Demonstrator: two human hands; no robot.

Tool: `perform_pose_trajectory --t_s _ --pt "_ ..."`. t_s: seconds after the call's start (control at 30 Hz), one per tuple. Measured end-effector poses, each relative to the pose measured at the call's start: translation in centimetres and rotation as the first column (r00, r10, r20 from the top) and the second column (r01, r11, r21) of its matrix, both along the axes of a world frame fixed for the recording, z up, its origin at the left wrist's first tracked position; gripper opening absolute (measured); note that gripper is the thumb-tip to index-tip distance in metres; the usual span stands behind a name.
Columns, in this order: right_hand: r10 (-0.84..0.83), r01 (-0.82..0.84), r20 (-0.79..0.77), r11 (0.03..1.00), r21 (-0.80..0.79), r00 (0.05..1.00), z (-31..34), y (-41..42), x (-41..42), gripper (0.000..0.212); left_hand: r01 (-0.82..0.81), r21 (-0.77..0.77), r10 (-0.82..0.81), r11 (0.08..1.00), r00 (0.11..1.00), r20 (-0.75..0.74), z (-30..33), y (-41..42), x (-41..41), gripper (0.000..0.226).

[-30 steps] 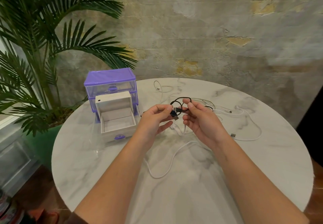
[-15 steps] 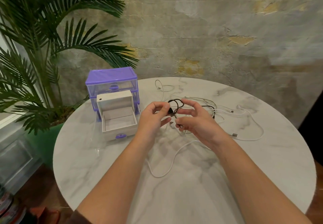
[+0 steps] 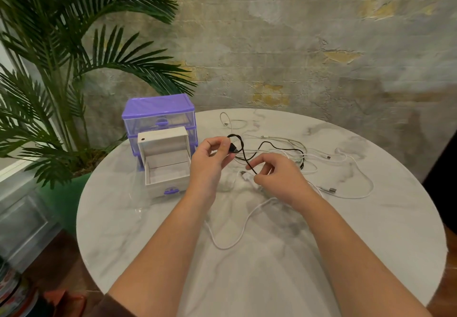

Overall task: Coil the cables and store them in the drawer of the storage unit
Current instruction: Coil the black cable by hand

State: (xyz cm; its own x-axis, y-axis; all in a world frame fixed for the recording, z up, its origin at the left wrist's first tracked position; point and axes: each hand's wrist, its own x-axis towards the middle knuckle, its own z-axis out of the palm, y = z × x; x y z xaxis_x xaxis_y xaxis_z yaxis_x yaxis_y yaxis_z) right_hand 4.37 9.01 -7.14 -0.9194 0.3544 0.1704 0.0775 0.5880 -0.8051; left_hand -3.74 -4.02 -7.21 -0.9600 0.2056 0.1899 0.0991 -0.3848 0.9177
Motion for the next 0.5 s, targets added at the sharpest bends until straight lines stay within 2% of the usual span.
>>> perform_pose_trajectory --t_s 0.13,0.33,0.5 --pt "0.056 -0.062 -0.046 0.988 -0.145 0.997 -0.04 -0.23 -0.20 0.017 0.046 -0.033 -0.047 0.998 0.997 -0.055 -0.07 0.32 0.33 0.004" --pt "-0.022 -0.026 -0.153 0.951 -0.308 0.988 0.08 -0.47 -0.63 0.010 0.100 -0.065 -0.105 0.993 0.991 -0.078 -0.09 0.80 0.89 0.010" --pt "-0.021 -0.070 -0.190 0.885 -0.461 0.982 0.43 0.05 -0.53 0.022 0.051 -0.097 -0.059 0.994 0.995 -0.084 0.02 0.65 0.79 0.010"
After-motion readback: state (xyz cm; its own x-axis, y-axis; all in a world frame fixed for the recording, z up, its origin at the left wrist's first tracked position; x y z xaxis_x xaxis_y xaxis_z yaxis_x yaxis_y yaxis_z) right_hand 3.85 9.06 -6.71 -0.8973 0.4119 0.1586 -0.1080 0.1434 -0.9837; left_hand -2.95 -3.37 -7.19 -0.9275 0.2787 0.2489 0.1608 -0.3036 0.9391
